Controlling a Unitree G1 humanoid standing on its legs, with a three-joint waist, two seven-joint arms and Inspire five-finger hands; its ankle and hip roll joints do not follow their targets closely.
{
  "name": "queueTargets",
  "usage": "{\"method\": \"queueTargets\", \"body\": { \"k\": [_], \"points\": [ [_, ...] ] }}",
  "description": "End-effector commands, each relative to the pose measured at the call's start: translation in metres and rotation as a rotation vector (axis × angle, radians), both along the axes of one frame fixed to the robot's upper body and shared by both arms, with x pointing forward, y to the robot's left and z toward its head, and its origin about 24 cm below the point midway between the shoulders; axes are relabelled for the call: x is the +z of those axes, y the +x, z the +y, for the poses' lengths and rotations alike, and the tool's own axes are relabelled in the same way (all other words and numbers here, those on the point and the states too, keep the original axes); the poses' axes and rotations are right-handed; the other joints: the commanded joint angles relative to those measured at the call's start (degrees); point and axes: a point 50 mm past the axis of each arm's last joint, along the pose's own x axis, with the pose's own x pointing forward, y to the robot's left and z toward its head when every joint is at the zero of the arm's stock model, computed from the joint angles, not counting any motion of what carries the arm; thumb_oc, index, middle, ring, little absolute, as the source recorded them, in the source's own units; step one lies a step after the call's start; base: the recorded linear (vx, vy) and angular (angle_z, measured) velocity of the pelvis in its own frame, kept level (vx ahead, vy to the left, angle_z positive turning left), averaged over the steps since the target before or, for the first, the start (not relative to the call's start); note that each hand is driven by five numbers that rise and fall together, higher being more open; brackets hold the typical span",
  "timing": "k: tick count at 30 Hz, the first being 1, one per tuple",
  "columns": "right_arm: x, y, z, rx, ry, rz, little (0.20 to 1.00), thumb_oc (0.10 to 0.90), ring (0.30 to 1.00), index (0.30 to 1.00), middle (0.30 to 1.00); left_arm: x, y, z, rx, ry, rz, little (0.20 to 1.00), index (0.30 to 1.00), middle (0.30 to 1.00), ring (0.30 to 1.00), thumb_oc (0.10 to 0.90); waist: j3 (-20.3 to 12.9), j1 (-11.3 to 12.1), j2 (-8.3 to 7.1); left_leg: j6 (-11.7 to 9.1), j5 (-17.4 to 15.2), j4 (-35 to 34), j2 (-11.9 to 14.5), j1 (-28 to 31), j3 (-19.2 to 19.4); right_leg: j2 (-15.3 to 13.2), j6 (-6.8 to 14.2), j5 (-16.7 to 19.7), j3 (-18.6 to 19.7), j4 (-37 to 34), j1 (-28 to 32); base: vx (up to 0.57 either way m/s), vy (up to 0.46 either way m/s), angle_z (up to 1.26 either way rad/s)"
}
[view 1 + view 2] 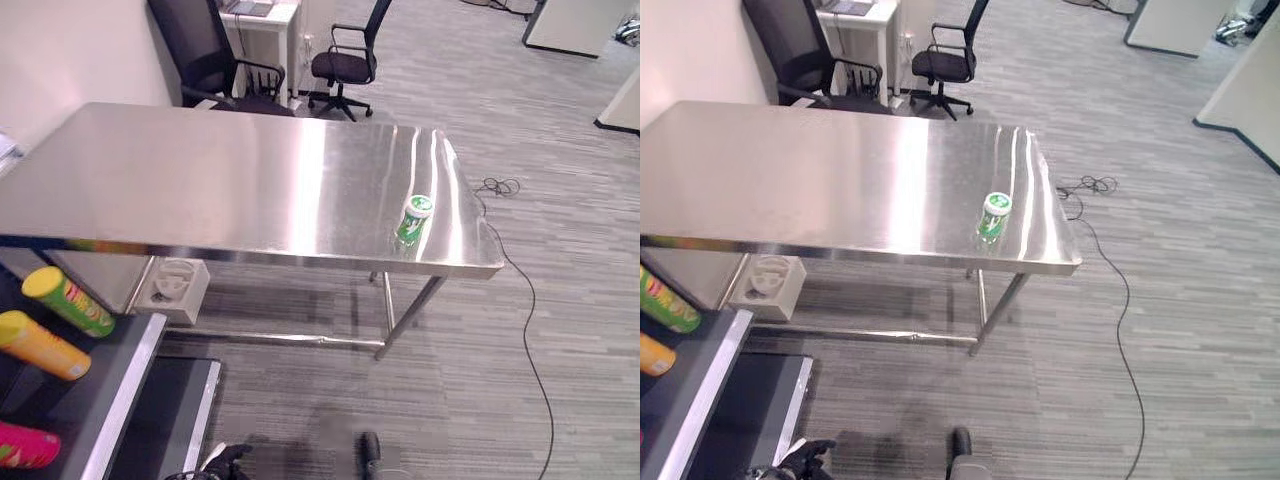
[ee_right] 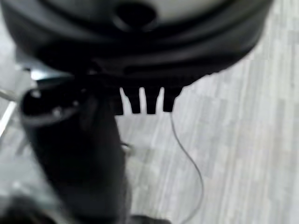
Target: Put the goods on the table back onto the shelves and tidy them up.
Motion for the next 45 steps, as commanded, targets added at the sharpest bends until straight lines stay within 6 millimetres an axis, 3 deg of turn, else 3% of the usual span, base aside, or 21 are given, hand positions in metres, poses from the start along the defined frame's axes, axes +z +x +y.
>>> {"method": "queueTargets", "body": {
  "k": [1, 5, 10, 15, 16, 17, 21, 25, 26, 28, 32, 36, 45],
  "points": [
    [0.002, 0.007, -0.007, 0.019, -0.020, -0.027, 0.900, 0.800, 0.900, 0.900, 0.900, 0.011, 0.039, -0.026, -0.142, -0.061, -0.150, 0.900, 0.900, 0.900, 0.900, 0.800, -0.1, -1.0, -0.92, -3.0, -0.4, 0.9, -0.3, -2.0, 1.4, 0.7, 3.0, 2.8, 4.8, 2.4, 3.4, 0.21, -0.167, 0.45],
    [0.002, 0.002, -0.008, 0.021, -0.016, -0.006, 0.900, 0.800, 0.900, 0.900, 0.900, 0.009, 0.036, -0.029, -0.211, -0.051, -0.124, 0.900, 0.900, 0.900, 0.900, 0.800, -1.6, -1.9, -1.30, -3.9, -2.9, 1.4, 0.9, 1.1, -0.6, 1.6, 3.3, 3.8, 9.7, 1.9, 4.9, 0.23, -0.225, 0.25],
    [0.004, 0.007, -0.019, -0.006, -0.037, -0.019, 0.900, 0.800, 0.900, 0.900, 0.900, 0.007, 0.032, -0.034, -0.126, -0.081, -0.131, 0.900, 0.900, 0.900, 0.900, 0.800, -2.9, -1.5, -1.10, -5.5, -2.3, 4.0, 5.3, 1.0, -2.0, 4.2, 0.6, 0.3, 9.1, 7.4, 6.2, 0.14, -0.302, 0.33],
    [0.009, 0.020, -0.030, -0.047, -0.046, -0.080, 0.900, 0.800, 0.900, 0.900, 0.900, 0.005, 0.028, -0.044, -0.210, -0.090, -0.118, 0.900, 0.900, 0.900, 0.900, 0.800, -4.8, -1.3, -0.58, -7.9, 2.3, 8.6, 9.0, -1.1, -2.2, 6.3, -2.0, -2.0, 7.4, 7.3, 8.9, 0.10, -0.288, 0.23],
    [0.011, 0.025, -0.028, -0.012, -0.043, -0.101, 0.900, 0.800, 0.900, 0.900, 0.900, 0.006, 0.030, -0.044, -0.222, -0.087, -0.127, 0.900, 0.900, 0.900, 0.900, 0.800, -4.8, -1.0, -0.94, -8.3, 4.1, 13.5, 9.9, -3.4, -2.5, 6.9, -3.1, -2.9, 7.1, 7.0, 10.4, 0.07, -0.271, 0.15],
    [0.010, 0.025, -0.028, -0.012, -0.043, -0.101, 0.900, 0.800, 0.900, 0.900, 0.900, 0.006, 0.030, -0.044, -0.222, -0.087, -0.126, 0.900, 0.900, 0.900, 0.900, 0.800, -4.8, -1.1, -0.93, -8.3, 4.0, 13.8, 9.9, -3.6, -2.6, 6.8, -3.1, -2.9, 7.0, 7.0, 10.4, 0.06, -0.266, 0.21],
    [0.010, 0.021, -0.027, 0.020, -0.042, -0.089, 0.900, 0.800, 0.900, 0.900, 0.900, 0.010, 0.039, -0.043, -0.233, -0.065, -0.156, 0.900, 0.900, 0.900, 0.900, 0.800, -3.4, -0.4, -3.00, -6.8, 8.0, 27.4, 9.9, -10.9, -4.6, 7.1, -5.2, -4.3, 6.8, 7.6, 12.4, 0.02, -0.203, 0.26],
    [0.008, 0.008, -0.028, 0.007, -0.051, -0.047, 0.900, 0.800, 0.900, 0.900, 0.900, 0.012, 0.046, -0.045, -0.234, -0.069, -0.182, 0.900, 0.900, 0.900, 0.900, 0.800, -3.2, -0.4, -3.35, -5.3, 4.6, 22.1, 8.7, -11.6, -2.9, 6.1, -5.1, -5.8, 5.7, 7.7, 13.4, 0.04, -0.034, 0.20],
    [0.008, 0.006, -0.030, -0.021, -0.049, -0.036, 0.900, 0.800, 0.900, 0.900, 0.900, 0.011, 0.045, -0.048, -0.262, -0.073, -0.169, 0.900, 0.900, 0.900, 0.900, 0.800, -3.2, -0.9, -2.70, -5.5, 2.8, 15.4, 10.0, -11.1, 1.3, 5.7, -4.7, -6.7, 4.0, 7.8, 13.5, 0.01, 0.056, 0.39],
    [0.008, 0.003, -0.032, -0.068, -0.058, -0.035, 0.900, 0.800, 0.900, 0.900, 0.900, 0.008, 0.038, -0.053, -0.306, -0.075, -0.133, 0.900, 0.900, 0.900, 0.900, 0.800, -3.1, -1.9, -2.04, -6.0, 3.4, 10.6, 10.3, -10.0, 4.4, 6.1, -4.2, -6.5, 3.8, 7.9, 12.6, -0.02, 0.067, 1.08],
    [0.005, -0.009, -0.025, -0.123, -0.033, -0.006, 0.900, 0.800, 0.900, 0.900, 0.900, 0.004, 0.029, -0.045, -0.256, -0.069, -0.102, 0.900, 0.900, 0.900, 0.900, 0.800, -4.8, -2.4, -1.48, -6.8, 4.9, 4.6, 10.0, -8.7, 5.6, 5.8, -3.2, -5.4, 3.3, 5.5, 12.1, 0.05, 0.056, -0.22],
    [0.002, -0.020, -0.018, -0.082, -0.018, 0.048, 0.900, 0.800, 0.900, 0.900, 0.900, 0.002, 0.022, -0.040, -0.203, -0.076, -0.078, 0.900, 0.900, 0.900, 0.900, 0.800, -5.3, -1.9, -1.21, -7.1, 5.1, 1.4, 9.4, -5.5, 6.9, 5.1, -2.3, -4.0, 3.8, 2.6, 14.1, 0.09, 0.083, -0.24],
    [0.005, -0.012, -0.026, -0.097, -0.028, 0.011, 0.900, 0.800, 0.900, 0.900, 0.900, 0.001, 0.015, -0.032, -0.174, -0.067, -0.058, 0.900, 0.900, 0.900, 0.900, 0.800, -5.4, -1.4, -2.21, -6.6, 3.9, 0.4, 8.1, -3.7, 7.9, 4.0, -1.1, -2.4, 4.6, 0.7, 15.0, 0.04, 0.058, -0.08]
  ]
}}
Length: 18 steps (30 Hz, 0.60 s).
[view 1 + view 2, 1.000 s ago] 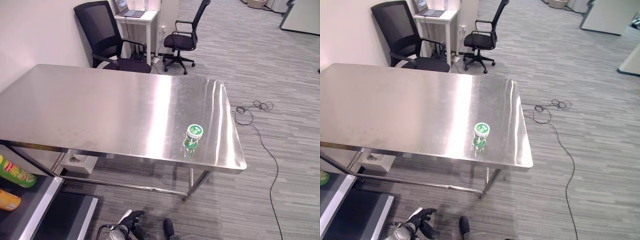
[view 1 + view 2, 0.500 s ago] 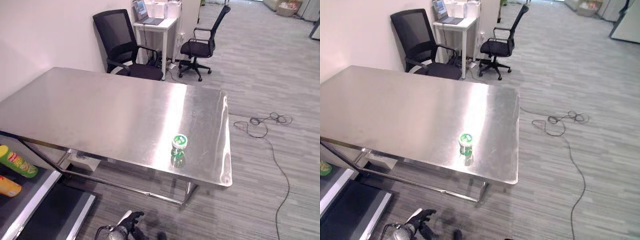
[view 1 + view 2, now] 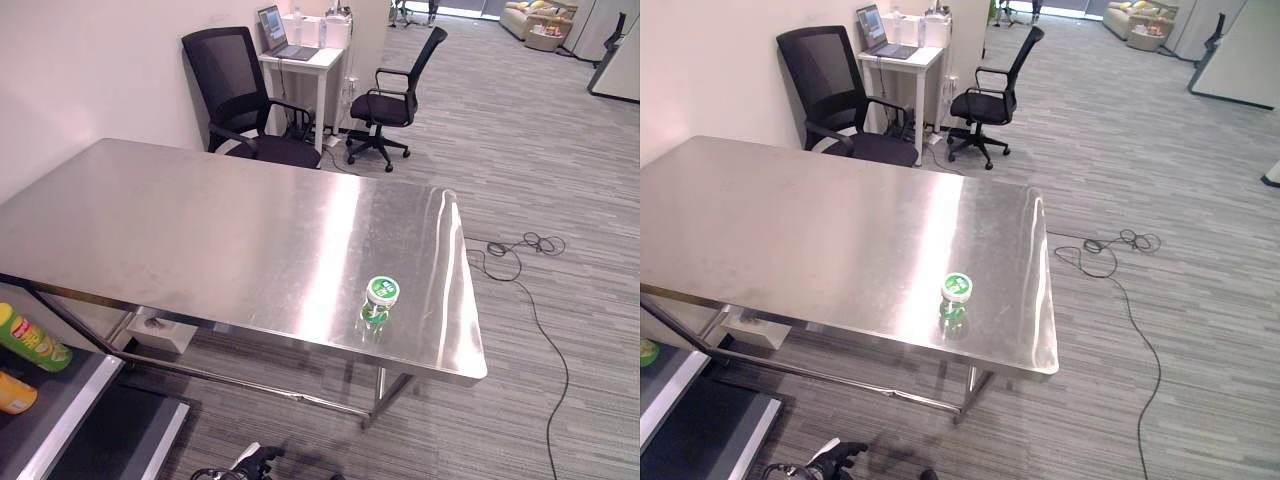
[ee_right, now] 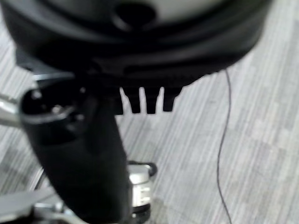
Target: Put the goods on the table back onto the shelves and tidy them up.
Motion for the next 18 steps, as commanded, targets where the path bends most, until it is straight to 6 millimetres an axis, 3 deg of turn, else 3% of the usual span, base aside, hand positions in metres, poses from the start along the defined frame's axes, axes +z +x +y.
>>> {"method": "queueTargets", "body": {
  "k": [1, 3, 4, 5, 8, 13, 14, 15, 16, 18],
  "points": [
    [0.003, -0.002, -0.013, -0.037, -0.029, -0.015, 0.900, 0.800, 0.900, 0.900, 0.900, 0.005, 0.014, 0.004, 0.054, -0.016, -0.055, 0.900, 0.900, 0.900, 0.900, 0.800, -1.3, -0.1, -3.03, -1.3, 1.1, -1.1, 0.3, -0.2, 0.4, -5.2, 8.1, 2.0, 3.3, -5.5, 3.9, 0.03, 0.057, -0.06],
    [0.006, -0.008, -0.024, -0.140, -0.054, -0.021, 0.900, 0.800, 0.900, 0.900, 0.900, 0.004, 0.010, 0.007, 0.079, -0.015, -0.048, 0.900, 0.900, 0.900, 0.900, 0.800, -1.5, -0.5, -2.98, -1.1, 0.7, -1.1, 0.0, 0.2, 0.9, -5.4, 8.4, 2.2, 3.8, -5.5, 3.7, 0.02, 0.047, -0.10],
    [0.011, -0.013, -0.040, -0.263, -0.092, -0.046, 0.900, 0.800, 0.900, 0.900, 0.900, 0.004, 0.008, 0.010, 0.106, -0.015, -0.044, 0.900, 0.900, 0.900, 0.900, 0.800, -1.6, -1.1, -2.83, -1.0, 0.5, -1.2, -0.3, 0.5, 1.3, -5.4, 8.7, 2.5, 4.3, -5.4, 3.5, 0.02, 0.045, -0.17],
    [0.011, -0.013, -0.040, -0.264, -0.092, -0.046, 0.900, 0.800, 0.900, 0.900, 0.900, 0.004, 0.008, 0.010, 0.106, -0.015, -0.044, 0.900, 0.900, 0.900, 0.900, 0.800, -1.5, -1.0, -2.80, -1.0, 0.5, -1.2, -0.3, 0.5, 1.4, -5.4, 8.7, 2.5, 4.3, -5.4, 3.5, 0.02, 0.044, -0.23],
    [0.023, -0.030, -0.073, -0.487, -0.167, -0.088, 0.900, 0.800, 0.900, 0.900, 0.900, 0.003, 0.002, 0.016, 0.143, -0.014, -0.031, 0.900, 0.900, 0.900, 0.900, 0.800, -1.7, -2.3, -2.59, -0.9, 0.3, -1.3, -0.7, 0.9, 2.1, -5.5, 9.1, 3.0, 5.3, -5.3, 3.0, 0.01, 0.034, -0.20],
    [0.061, -0.062, -0.137, -0.849, -0.373, -0.202, 0.900, 0.800, 0.900, 0.900, 0.900, 0.001, -0.007, 0.021, 0.174, -0.016, -0.001, 0.900, 0.900, 0.900, 0.900, 0.800, -2.4, -4.1, -2.07, -1.1, -0.2, -1.4, -1.0, 1.4, 2.9, -5.5, 9.7, 3.6, 6.0, -5.4, 2.4, 0.03, 0.024, -0.13],
    [0.073, -0.062, -0.154, -0.916, -0.431, -0.269, 0.900, 0.800, 0.900, 0.900, 0.900, 0.001, -0.008, 0.022, 0.182, -0.014, 0.003, 0.900, 0.900, 0.900, 0.900, 0.800, -2.5, -4.5, -1.99, -1.1, -0.3, -1.4, -1.0, 1.6, 2.9, -5.5, 9.8, 3.6, 6.2, -5.5, 2.4, 0.05, 0.024, -0.05],
    [0.099, -0.051, -0.181, -0.923, -0.534, -0.416, 0.900, 0.800, 0.900, 0.900, 0.900, 0.000, -0.011, 0.023, 0.194, -0.014, 0.009, 0.900, 0.900, 0.900, 0.900, 0.800, -2.6, -5.3, -1.73, -1.1, -0.7, -1.4, -1.0, 1.8, 3.0, -5.5, 10.0, 3.6, 6.2, -5.5, 2.3, 0.03, 0.011, -0.08],
    [0.099, -0.052, -0.181, -0.924, -0.534, -0.415, 0.900, 0.800, 0.900, 0.900, 0.900, 0.000, -0.011, 0.023, 0.193, -0.014, 0.009, 0.900, 0.900, 0.900, 0.900, 0.800, -2.7, -5.2, -1.78, -1.1, -0.5, -1.4, -1.0, 1.6, 3.0, -5.5, 10.0, 3.8, 6.3, -5.6, 2.1, 0.03, 0.014, -0.10],
    [0.138, -0.024, -0.208, -0.857, -0.655, -0.636, 0.900, 0.800, 0.900, 0.900, 0.900, 0.000, -0.012, 0.021, 0.202, -0.019, 0.005, 0.900, 0.900, 0.900, 0.900, 0.800, -2.8, -6.1, -1.29, -1.0, -1.0, -1.4, -1.1, 2.0, 3.2, -5.4, 10.2, 3.5, 6.4, -5.5, 2.2, 0.04, 0.020, -0.12]
  ]
}}
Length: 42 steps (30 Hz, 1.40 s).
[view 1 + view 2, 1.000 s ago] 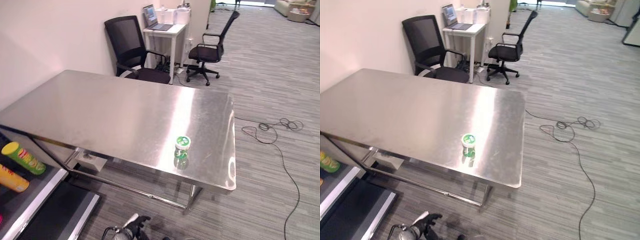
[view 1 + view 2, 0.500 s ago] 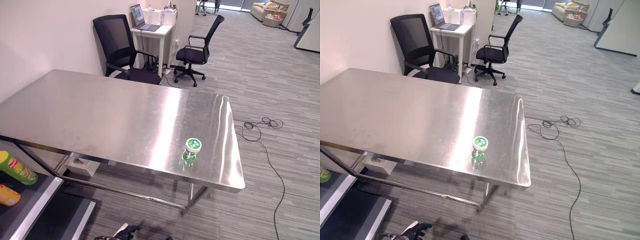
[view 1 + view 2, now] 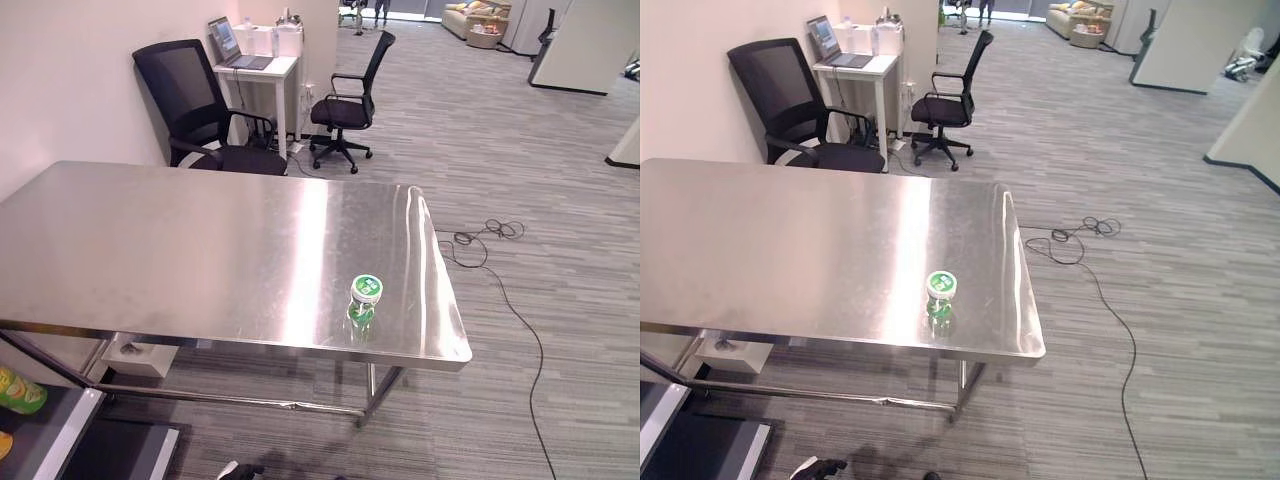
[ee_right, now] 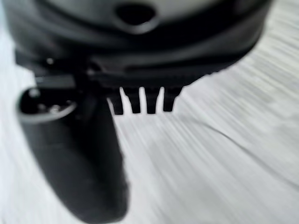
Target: Put the goods on the table back onto the shelves and tidy them up.
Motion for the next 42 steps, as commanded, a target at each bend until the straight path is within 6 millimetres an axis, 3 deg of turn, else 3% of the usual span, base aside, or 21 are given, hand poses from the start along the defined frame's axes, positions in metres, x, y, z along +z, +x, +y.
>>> {"method": "queueTargets", "body": {
  "k": [1, 2, 3, 4, 7, 10, 13, 15, 17, 19, 24, 31, 42],
  "points": [
    [0.065, 0.039, -0.040, 0.104, -0.377, -0.142, 0.900, 0.800, 0.900, 0.900, 0.900, 0.002, 0.008, -0.003, 0.050, -0.031, -0.062, 0.900, 0.900, 0.900, 0.900, 0.800, -1.8, -1.0, -2.35, -1.9, -0.1, -0.5, 0.3, 0.6, -1.2, -5.3, 8.5, 3.0, 2.5, -4.5, 2.6, 0.05, 0.027, -0.20],
    [0.088, 0.054, -0.046, 0.134, -0.481, -0.205, 0.900, 0.800, 0.900, 0.900, 0.900, 0.002, 0.009, -0.005, 0.047, -0.036, -0.067, 0.900, 0.900, 0.900, 0.900, 0.800, -1.9, -1.2, -2.10, -1.9, -0.3, -0.5, 0.4, 0.8, -1.1, -5.2, 8.5, 3.0, 2.6, -4.4, 2.5, 0.03, 0.019, -0.21],
    [0.130, 0.084, -0.049, 0.202, -0.666, -0.332, 0.900, 0.800, 0.900, 0.900, 0.900, 0.003, 0.011, -0.008, 0.039, -0.039, -0.076, 0.900, 0.900, 0.900, 0.900, 0.800, -2.1, -1.6, -1.71, -1.8, -0.2, -0.5, 0.3, 0.8, -0.8, -5.1, 8.4, 3.3, 3.0, -4.4, 2.0, 0.02, 0.012, -0.21],
    [0.130, 0.084, -0.048, 0.200, -0.668, -0.329, 0.900, 0.800, 0.900, 0.900, 0.900, 0.003, 0.011, -0.008, 0.038, -0.040, -0.077, 0.900, 0.900, 0.900, 0.900, 0.800, -2.1, -1.5, -1.64, -1.8, -0.2, -0.5, 0.3, 0.8, -0.7, -5.1, 8.4, 3.3, 3.0, -4.4, 2.0, 0.02, 0.012, -0.18],
    [0.191, 0.120, -0.040, 0.309, -0.940, -0.461, 0.900, 0.800, 0.900, 0.900, 0.900, 0.004, 0.017, -0.012, 0.020, -0.045, -0.096, 0.900, 0.900, 0.900, 0.900, 0.800, -2.2, -1.6, -0.82, -1.5, -1.0, -0.4, 0.5, 1.7, -0.6, -4.8, 8.3, 2.7, 3.6, -4.2, 2.4, 0.04, 0.019, -0.13],
    [0.252, 0.147, -0.013, 0.414, -1.187, -0.658, 0.900, 0.800, 0.900, 0.900, 0.900, 0.006, 0.023, -0.014, -0.008, -0.043, -0.118, 0.900, 0.900, 0.900, 0.900, 0.800, -2.6, -0.8, -0.58, -1.5, -0.9, -0.4, 0.5, 1.8, -0.7, -4.7, 8.1, 2.8, 3.6, -4.2, 2.5, 0.02, 0.007, -0.01],
    [0.298, 0.168, 0.018, 0.579, -1.350, -0.797, 0.900, 0.800, 0.900, 0.900, 0.900, 0.005, 0.022, -0.016, -0.021, -0.052, -0.112, 0.900, 0.900, 0.900, 0.900, 0.800, -3.0, 0.4, -0.60, -1.6, -1.2, -0.3, 0.7, 2.0, -1.2, -4.9, 8.0, 2.1, 3.1, -4.3, 3.0, 0.00, 0.000, 0.00],
    [0.317, 0.181, 0.042, 0.706, -1.343, -0.967, 0.900, 0.800, 0.900, 0.900, 0.900, 0.004, 0.020, -0.018, -0.031, -0.057, -0.102, 0.900, 0.900, 0.900, 0.900, 0.800, -3.2, 1.4, -0.98, -1.7, -0.6, -0.4, 0.8, 1.8, -1.5, -5.1, 7.8, 2.3, 2.5, -4.4, 3.2, -0.01, -0.032, 0.16],
    [0.322, 0.196, 0.057, 0.815, -1.265, -1.088, 0.900, 0.800, 0.900, 0.900, 0.900, 0.004, 0.020, -0.022, -0.047, -0.070, -0.092, 0.900, 0.900, 0.900, 0.900, 0.800, -3.3, 2.8, -1.49, -1.8, -0.3, -0.3, 0.8, 1.6, -2.0, -5.2, 7.7, 2.3, 1.9, -4.6, 3.5, -0.02, -0.037, 0.23],
    [0.319, 0.224, 0.083, 1.069, -1.087, -1.152, 0.900, 0.800, 0.900, 0.900, 0.900, 0.004, 0.022, -0.023, -0.054, -0.076, -0.093, 0.900, 0.900, 0.900, 0.900, 0.800, -3.1, 4.1, -2.23, -2.0, 0.2, -0.3, 0.9, 1.5, -2.8, -5.7, 7.6, 2.3, 0.7, -4.7, 4.2, -0.05, -0.049, 0.36],
    [0.303, 0.257, 0.126, 1.506, -0.830, -1.053, 0.900, 0.800, 0.900, 0.900, 0.900, 0.004, 0.024, -0.026, -0.073, -0.094, -0.084, 0.900, 0.900, 0.900, 0.900, 0.800, -2.8, 6.6, -3.55, -2.4, 1.0, -0.1, 1.1, 1.3, -4.0, -6.3, 7.3, 2.2, -1.1, -4.8, 5.3, -0.04, -0.035, 0.30],
    [0.289, 0.278, 0.151, 1.697, -0.678, -0.984, 0.900, 0.800, 0.900, 0.900, 0.900, 0.003, 0.022, -0.026, -0.043, -0.106, -0.070, 0.900, 0.900, 0.900, 0.900, 0.800, -2.7, 7.9, -4.09, -2.6, 1.4, 0.0, 1.4, 1.1, -5.0, -6.7, 7.2, 2.0, -2.4, -4.8, 6.1, -0.02, -0.016, 0.13],
    [0.266, 0.290, 0.162, 1.710, -0.501, -1.000, 0.900, 0.800, 0.900, 0.900, 0.900, 0.001, 0.019, -0.028, -0.002, -0.112, -0.057, 0.900, 0.900, 0.900, 0.900, 0.800, -2.6, 8.9, -4.45, -2.7, 1.6, 0.0, 1.7, 0.8, -6.3, -7.1, 6.9, 1.4, -3.8, -4.6, 6.9, 0.00, -0.015, 0.07]
  ]
}}
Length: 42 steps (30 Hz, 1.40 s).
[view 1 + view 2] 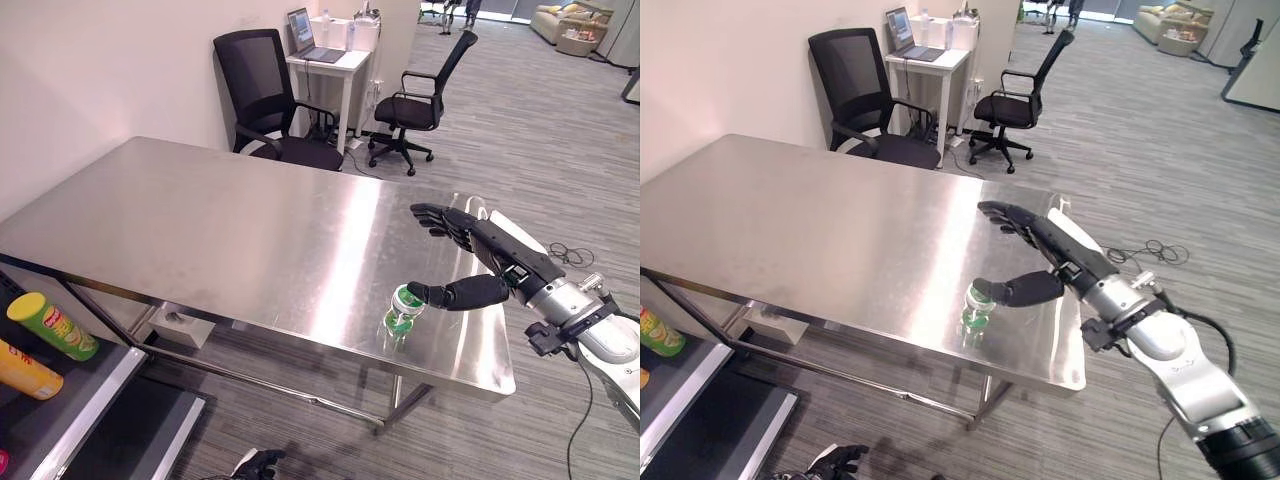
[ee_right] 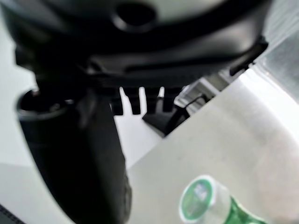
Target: Put the goods on the table back onto the shelves and tidy them up.
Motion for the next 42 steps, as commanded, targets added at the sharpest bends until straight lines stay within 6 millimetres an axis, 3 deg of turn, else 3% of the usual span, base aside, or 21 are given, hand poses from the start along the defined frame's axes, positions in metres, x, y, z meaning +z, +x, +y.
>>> {"method": "queueTargets", "body": {
  "k": [1, 7, 25, 42],
  "points": [
    [0.019, 0.009, -0.001, 0.000, 0.125, -0.095, 0.900, 0.800, 0.900, 0.900, 0.900, 0.000, 0.001, 0.003, -0.031, 0.009, 0.009, 0.900, 0.900, 0.900, 0.900, 0.800, -4.5, 1.7, -3.62, -1.8, 0.2, 0.6, 1.2, 0.4, 0.6, -5.7, 7.2, -3.6, 2.0, 6.4, -1.9, 0.02, -0.014, 0.04],
    [-0.001, 0.015, 0.003, -0.010, 0.124, -0.024, 0.900, 0.800, 0.900, 0.900, 0.900, 0.000, 0.002, 0.003, -0.023, 0.007, 0.010, 0.900, 0.900, 0.900, 0.900, 0.800, -4.3, 2.2, -3.63, -1.8, 0.3, 0.4, 1.4, 0.3, 0.0, -5.9, 7.1, -3.9, 1.4, 6.5, -1.5, 0.01, -0.008, 0.03],
    [-0.033, 0.020, -0.001, -0.090, 0.134, 0.060, 0.900, 0.800, 0.900, 0.900, 0.900, -0.002, -0.004, 0.006, 0.000, 0.018, 0.027, 0.900, 0.900, 0.900, 0.900, 0.800, -4.1, 3.3, -3.38, -1.8, 0.4, 0.2, 1.2, -0.1, -1.5, -6.5, 7.0, -4.2, -0.1, 6.3, -1.0, 0.01, -0.004, 0.04],
    [-0.053, 0.020, 0.002, -0.102, 0.134, 0.116, 0.900, 0.800, 0.900, 0.900, 0.900, -0.002, -0.008, 0.010, 0.033, 0.024, 0.031, 0.900, 0.900, 0.900, 0.900, 0.800, -3.9, 4.3, -3.68, -1.6, 0.2, 0.1, 1.0, -0.3, -2.5, -7.0, 7.0, -4.4, -1.1, 6.0, -0.5, 0.00, 0.002, 0.05]
  ]
}}
